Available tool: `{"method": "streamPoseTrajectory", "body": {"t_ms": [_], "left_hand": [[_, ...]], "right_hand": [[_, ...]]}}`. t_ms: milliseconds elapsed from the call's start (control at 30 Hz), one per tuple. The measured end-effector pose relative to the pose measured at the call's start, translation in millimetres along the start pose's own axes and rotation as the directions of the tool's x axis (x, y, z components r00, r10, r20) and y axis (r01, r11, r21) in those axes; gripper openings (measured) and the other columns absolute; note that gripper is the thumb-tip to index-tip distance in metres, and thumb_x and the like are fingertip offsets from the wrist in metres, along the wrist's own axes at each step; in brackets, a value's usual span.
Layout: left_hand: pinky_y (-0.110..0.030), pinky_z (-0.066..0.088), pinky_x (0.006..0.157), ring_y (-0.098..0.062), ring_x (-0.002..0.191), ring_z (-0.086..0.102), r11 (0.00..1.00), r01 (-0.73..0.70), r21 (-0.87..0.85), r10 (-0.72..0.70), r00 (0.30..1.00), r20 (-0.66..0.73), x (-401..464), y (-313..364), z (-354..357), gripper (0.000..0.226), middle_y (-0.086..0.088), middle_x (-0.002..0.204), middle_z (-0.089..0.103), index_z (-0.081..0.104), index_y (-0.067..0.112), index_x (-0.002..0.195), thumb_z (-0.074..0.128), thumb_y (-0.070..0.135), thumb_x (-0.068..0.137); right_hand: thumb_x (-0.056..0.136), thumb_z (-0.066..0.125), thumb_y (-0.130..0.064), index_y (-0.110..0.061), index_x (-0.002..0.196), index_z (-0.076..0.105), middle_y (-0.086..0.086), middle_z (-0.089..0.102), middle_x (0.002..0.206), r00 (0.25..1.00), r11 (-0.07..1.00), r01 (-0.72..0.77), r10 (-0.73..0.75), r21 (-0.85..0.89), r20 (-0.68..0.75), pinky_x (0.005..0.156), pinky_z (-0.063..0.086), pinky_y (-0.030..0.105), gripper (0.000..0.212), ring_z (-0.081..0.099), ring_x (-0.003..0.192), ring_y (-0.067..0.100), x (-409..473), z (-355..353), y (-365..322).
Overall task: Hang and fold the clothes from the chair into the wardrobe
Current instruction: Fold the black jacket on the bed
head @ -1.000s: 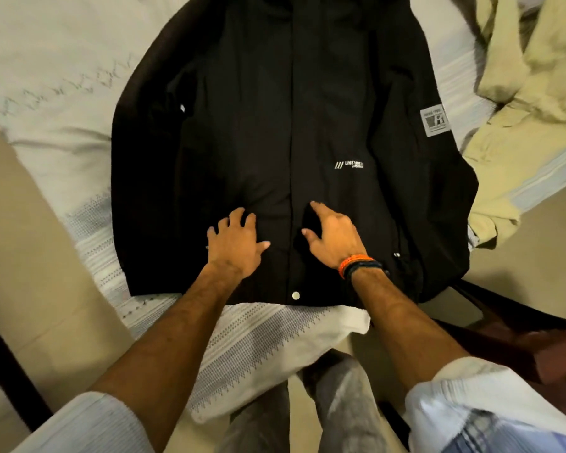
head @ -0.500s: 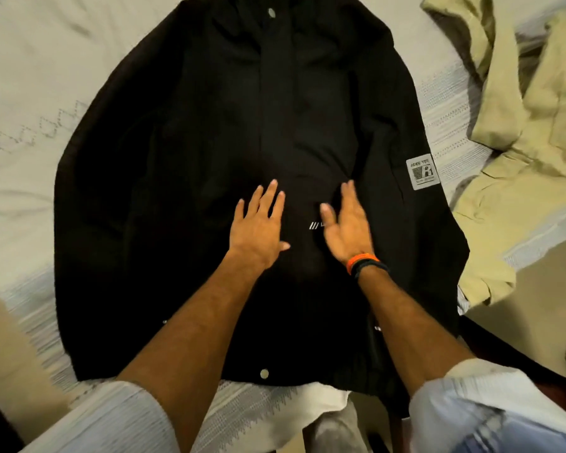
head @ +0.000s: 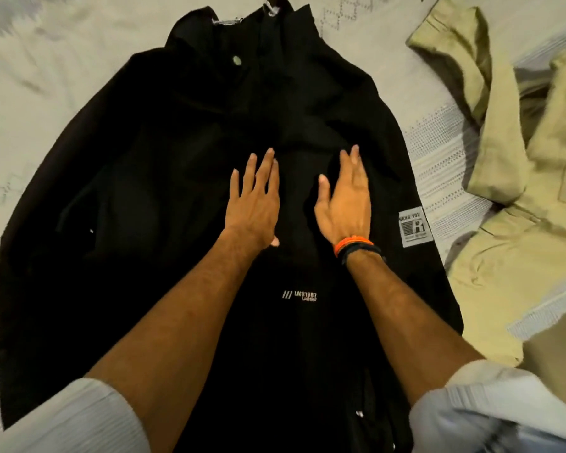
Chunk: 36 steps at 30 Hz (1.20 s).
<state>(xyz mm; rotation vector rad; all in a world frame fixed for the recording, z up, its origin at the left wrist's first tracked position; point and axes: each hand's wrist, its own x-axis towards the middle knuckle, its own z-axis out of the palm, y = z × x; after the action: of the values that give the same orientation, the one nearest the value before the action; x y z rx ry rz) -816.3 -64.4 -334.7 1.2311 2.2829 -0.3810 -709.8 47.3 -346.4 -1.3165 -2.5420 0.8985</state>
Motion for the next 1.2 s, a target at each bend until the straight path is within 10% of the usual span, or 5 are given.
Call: {"method": "streamPoseTrajectory", "body": {"t_ms": [133,300,433,1033,1200], "left_hand": [[-0.054,-0.002,0.120,-0.035,0.147,-0.023,1.000,0.019,0.004,-0.019,1.000,-0.014,1,4,3,0.148,-0.012,0.158,-0.032,-0.019,0.003,0.151,0.089,0.047,0.059],[-0.053,-0.001,0.121,-0.033,0.147,-0.023,1.000,0.023,-0.001,-0.023,1.000,0.006,5,4,2,0.149,-0.010,0.158,-0.032,-0.020,0.005,0.151,0.090,0.045,0.059],[-0.052,-0.002,0.122,-0.032,0.148,-0.022,0.999,0.028,-0.018,-0.028,1.000,-0.012,4,3,-1,0.147,-0.009,0.159,-0.030,-0.017,0.006,0.153,0.090,0.042,0.059],[-0.046,0.004,0.124,-0.027,0.151,-0.009,0.949,-0.028,-0.314,0.040,0.999,0.032,-180,56,83,0.094,-0.010,0.163,-0.017,-0.001,0.008,0.156,0.062,0.037,0.092],[-0.053,-0.001,0.122,-0.033,0.150,-0.016,0.979,-0.041,-0.200,0.044,0.999,0.009,-219,67,118,0.100,-0.014,0.161,-0.023,-0.009,0.007,0.155,0.056,0.051,0.093]], "right_hand": [[0.098,0.051,-0.034,-0.007,0.154,0.024,0.015,0.013,0.163,0.936,0.945,0.300,-0.265,-0.132,0.232,0.122,0.016,0.042,0.068,0.013,0.152,0.027,35,6,5],[0.093,0.058,-0.037,-0.004,0.156,0.011,0.013,-0.001,0.165,0.996,0.996,-0.026,0.033,-0.083,0.084,0.119,0.016,0.042,0.084,0.009,0.152,0.027,62,11,-8],[0.094,0.055,-0.040,-0.011,0.157,0.015,0.011,0.003,0.165,0.963,0.950,0.213,-0.164,-0.230,0.216,0.123,0.007,0.042,0.080,0.005,0.153,0.025,57,10,-7],[0.096,0.055,-0.024,-0.003,0.150,0.031,0.014,0.019,0.162,0.947,0.983,0.104,-0.051,-0.152,0.317,0.121,0.015,0.033,0.064,0.018,0.150,0.026,-216,-17,16],[0.096,0.057,-0.037,0.000,0.153,0.019,0.022,0.027,0.157,0.917,0.936,-0.345,0.353,-0.076,0.185,0.116,0.026,0.040,0.077,0.030,0.144,0.037,-280,-29,65]]}}
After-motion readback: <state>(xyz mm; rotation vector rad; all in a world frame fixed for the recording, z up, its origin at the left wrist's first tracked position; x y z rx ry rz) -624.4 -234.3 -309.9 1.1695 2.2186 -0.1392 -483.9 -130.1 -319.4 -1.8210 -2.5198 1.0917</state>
